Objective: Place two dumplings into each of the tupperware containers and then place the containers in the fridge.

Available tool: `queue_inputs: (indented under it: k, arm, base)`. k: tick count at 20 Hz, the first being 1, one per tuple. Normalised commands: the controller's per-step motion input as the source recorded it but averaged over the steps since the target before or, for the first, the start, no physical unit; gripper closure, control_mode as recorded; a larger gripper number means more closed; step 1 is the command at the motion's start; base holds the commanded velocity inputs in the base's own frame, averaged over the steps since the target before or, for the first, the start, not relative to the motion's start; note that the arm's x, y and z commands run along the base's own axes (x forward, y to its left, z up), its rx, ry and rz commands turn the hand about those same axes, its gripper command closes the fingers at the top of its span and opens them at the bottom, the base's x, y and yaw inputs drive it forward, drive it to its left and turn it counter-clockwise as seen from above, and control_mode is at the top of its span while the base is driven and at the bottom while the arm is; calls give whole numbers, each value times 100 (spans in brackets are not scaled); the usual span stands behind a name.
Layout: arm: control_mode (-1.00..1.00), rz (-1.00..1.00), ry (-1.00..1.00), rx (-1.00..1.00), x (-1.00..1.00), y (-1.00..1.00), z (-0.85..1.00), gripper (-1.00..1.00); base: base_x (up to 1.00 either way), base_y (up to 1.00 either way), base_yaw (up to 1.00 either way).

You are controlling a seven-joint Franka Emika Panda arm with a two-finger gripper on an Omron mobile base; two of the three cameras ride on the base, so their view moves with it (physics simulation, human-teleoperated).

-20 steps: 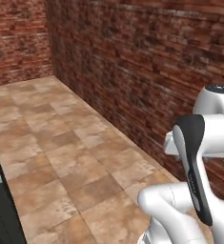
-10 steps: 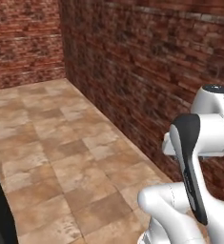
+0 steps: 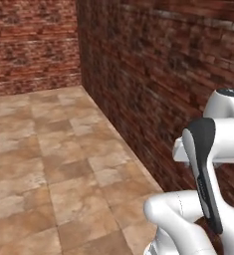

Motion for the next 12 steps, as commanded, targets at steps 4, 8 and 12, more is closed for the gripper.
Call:
queue_inputs:
  k: [4,8,12]
  arm:
    - [100,0,0,0,0,0,0,-100]
    - [100,0,0,0,0,0,0,-100]
    - [100,0,0,0,0,0,0,-100]
  base:
    - [100,57,-19]
    - [100,16,11]
    - [100,-16,61]
